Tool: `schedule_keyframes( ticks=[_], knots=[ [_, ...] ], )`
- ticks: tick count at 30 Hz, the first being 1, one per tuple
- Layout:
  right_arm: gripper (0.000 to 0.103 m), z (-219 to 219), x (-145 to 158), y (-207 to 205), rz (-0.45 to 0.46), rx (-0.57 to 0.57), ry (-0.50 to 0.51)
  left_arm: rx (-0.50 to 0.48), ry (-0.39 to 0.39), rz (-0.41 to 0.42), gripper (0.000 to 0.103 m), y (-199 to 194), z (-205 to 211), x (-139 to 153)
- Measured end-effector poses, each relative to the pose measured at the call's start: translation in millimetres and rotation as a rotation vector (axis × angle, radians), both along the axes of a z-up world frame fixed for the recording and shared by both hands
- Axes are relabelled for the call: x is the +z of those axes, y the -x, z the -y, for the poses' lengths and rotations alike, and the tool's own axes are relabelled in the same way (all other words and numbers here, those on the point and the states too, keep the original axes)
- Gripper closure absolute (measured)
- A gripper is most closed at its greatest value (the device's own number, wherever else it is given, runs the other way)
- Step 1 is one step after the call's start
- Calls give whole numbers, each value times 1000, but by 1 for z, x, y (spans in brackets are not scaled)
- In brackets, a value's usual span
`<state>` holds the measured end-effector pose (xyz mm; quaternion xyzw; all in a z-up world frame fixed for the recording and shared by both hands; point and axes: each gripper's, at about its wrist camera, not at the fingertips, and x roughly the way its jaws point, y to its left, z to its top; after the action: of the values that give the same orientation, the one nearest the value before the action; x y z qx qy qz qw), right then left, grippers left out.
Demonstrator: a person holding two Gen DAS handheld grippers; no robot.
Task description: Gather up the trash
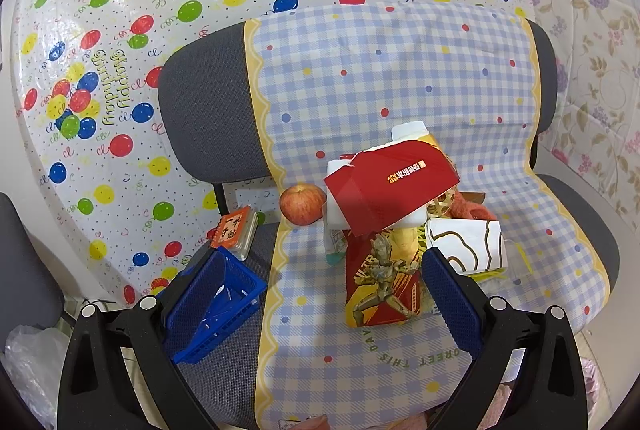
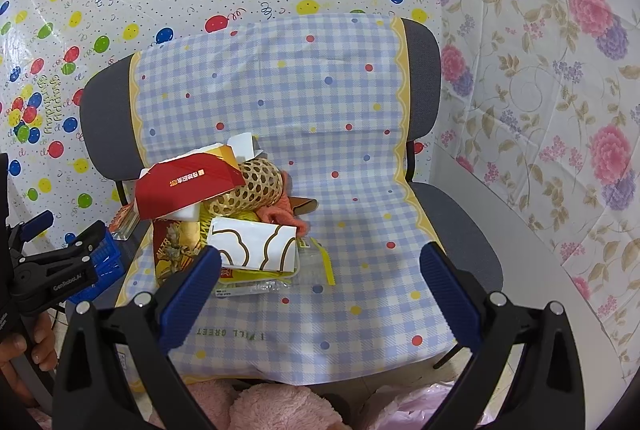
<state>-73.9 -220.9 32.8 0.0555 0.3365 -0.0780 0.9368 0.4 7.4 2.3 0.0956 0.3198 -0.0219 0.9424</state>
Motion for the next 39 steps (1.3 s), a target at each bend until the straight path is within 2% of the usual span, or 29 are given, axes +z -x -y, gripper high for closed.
schedule_keyframes(
  ticks=[30, 39],
  knots=[
    [6, 1, 1, -1, 5, -3, 5, 0, 1, -4, 6, -1, -3, 0],
    [6, -6, -5, -34, 23, 27, 3, 27, 12, -15, 6, -25, -21, -5]
  ],
)
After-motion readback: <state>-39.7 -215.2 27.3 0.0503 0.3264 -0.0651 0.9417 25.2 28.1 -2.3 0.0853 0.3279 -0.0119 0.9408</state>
